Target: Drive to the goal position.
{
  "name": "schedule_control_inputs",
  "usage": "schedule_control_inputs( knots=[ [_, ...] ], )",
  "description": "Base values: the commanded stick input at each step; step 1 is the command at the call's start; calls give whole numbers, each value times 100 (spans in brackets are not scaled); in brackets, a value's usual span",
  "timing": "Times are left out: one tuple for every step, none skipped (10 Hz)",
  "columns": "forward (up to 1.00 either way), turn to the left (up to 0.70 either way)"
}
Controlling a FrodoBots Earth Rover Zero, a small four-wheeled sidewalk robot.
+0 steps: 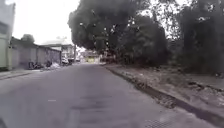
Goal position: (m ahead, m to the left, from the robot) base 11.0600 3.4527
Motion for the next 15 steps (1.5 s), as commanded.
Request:
schedule_control_inputs(
  knots=[
    [100,6],
    [100,6],
    [100,6],
    [100,6],
    [100,8],
    [100,19],
    [100,30],
    [100,42],
    [100,27],
    [100,6],
    [100,6],
    [100,6],
    [100,6],
    [100,6],
    [100,6]
  ],
)
